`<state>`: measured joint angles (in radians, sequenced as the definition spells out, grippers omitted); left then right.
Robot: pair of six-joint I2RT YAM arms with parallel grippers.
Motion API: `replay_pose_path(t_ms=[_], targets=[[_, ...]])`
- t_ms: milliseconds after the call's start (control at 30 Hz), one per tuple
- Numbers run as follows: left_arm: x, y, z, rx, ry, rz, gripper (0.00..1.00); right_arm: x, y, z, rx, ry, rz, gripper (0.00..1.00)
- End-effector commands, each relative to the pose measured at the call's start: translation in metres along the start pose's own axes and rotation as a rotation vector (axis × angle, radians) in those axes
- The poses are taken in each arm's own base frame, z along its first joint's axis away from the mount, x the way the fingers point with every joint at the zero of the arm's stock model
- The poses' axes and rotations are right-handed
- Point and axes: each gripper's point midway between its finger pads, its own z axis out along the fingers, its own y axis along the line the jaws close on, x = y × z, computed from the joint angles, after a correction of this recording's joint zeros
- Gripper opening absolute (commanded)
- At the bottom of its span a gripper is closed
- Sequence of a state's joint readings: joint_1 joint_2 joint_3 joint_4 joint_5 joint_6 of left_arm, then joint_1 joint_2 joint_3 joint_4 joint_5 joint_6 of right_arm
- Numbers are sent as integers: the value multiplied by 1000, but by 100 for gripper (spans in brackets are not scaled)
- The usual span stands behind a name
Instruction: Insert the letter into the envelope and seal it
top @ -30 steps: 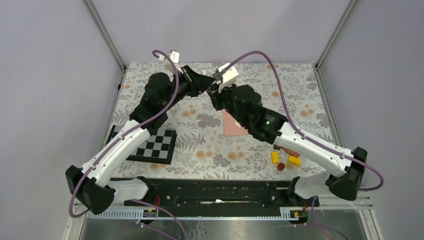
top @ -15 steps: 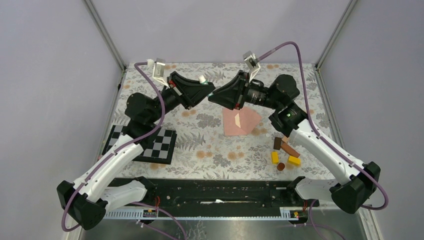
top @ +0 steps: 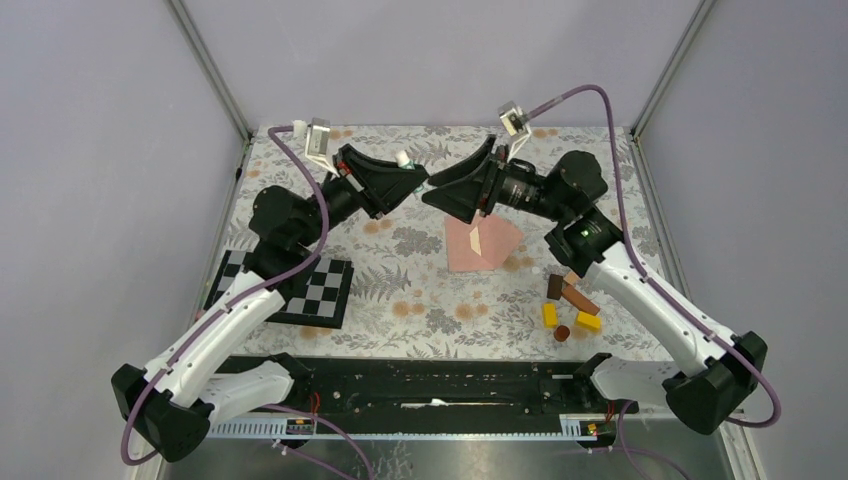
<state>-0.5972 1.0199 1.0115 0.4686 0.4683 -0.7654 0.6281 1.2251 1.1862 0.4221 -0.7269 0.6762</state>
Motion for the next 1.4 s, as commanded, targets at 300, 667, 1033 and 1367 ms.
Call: replay_pose_path(t_ms=[300,667,1033,1367], targets=[[-22,78,9,-497,-139,-394,0,-18,-44,-14,649,-187,-516,64],[-13,80,14,-489,-147,-564,0,-25,-62,4,710,-225,-593,55],[-3,86,15,-493,-134,-608,0,-22,-63,11,693,-226,-585,48],[4,89,17,-487,-118,-635,0,-21,-62,17,675,-215,-578,45]])
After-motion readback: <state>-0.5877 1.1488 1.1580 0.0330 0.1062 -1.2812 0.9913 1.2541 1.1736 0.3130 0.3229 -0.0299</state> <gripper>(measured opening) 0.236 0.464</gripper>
